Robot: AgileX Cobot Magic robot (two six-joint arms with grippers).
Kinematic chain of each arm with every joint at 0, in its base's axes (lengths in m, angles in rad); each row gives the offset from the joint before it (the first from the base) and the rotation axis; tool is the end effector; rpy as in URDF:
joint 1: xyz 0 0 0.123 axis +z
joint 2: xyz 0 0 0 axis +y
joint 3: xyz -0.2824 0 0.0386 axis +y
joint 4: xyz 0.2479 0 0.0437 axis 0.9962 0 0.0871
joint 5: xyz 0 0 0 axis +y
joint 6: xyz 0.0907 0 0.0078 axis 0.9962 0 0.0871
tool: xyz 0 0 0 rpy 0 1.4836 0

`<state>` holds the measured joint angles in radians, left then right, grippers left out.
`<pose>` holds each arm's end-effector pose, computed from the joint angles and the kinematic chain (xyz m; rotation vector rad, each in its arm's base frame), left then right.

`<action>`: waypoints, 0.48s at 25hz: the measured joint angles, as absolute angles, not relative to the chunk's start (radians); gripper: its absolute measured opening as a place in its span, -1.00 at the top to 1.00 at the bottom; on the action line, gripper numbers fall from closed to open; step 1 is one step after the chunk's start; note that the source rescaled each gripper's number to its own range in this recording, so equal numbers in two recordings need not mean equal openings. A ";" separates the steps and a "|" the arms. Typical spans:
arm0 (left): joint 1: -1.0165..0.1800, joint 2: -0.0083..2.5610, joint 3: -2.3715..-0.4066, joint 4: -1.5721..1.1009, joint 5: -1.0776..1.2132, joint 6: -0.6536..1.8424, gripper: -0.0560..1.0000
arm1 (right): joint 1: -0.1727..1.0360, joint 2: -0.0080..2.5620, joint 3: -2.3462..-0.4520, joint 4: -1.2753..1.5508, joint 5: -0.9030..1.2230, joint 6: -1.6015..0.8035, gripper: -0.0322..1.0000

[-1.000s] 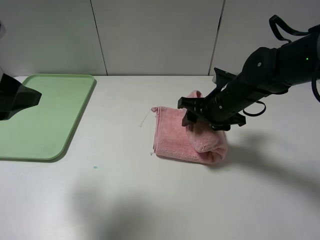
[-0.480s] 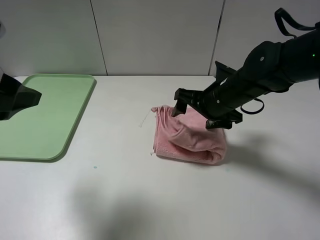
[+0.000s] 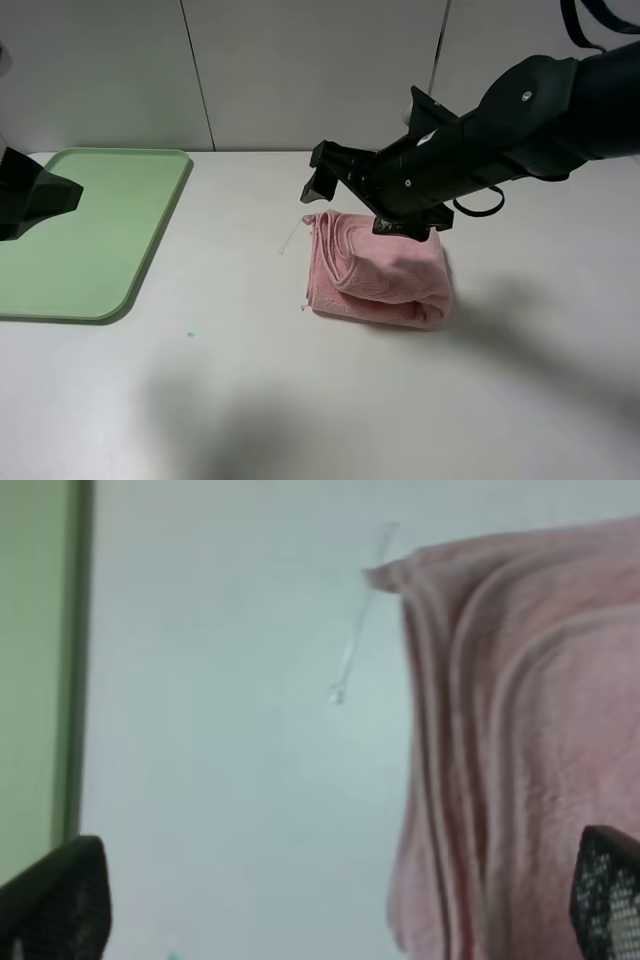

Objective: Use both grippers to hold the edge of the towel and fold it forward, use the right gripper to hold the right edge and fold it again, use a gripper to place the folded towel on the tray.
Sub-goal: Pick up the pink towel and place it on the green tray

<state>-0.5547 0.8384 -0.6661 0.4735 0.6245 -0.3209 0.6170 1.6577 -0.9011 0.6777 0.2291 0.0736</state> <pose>0.1497 -0.0642 0.3058 0.5378 2.1321 0.0315 0.2638 0.2031 0.1949 0.0864 2.5636 0.7497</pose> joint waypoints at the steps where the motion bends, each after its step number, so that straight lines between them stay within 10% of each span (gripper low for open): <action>1: -0.555 0.838 -0.666 0.473 0.625 -0.321 -1.00 | 0.619 1.645 -0.901 0.657 0.234 0.071 -1.00; 12: -0.555 0.838 -0.666 0.473 0.625 -0.321 -1.00 | 0.623 1.445 -0.901 0.214 0.410 0.069 -1.00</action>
<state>-0.5547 0.8384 -0.6661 0.4735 0.6245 -0.3209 0.6234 1.4451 -0.9011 0.2143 0.4104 0.0695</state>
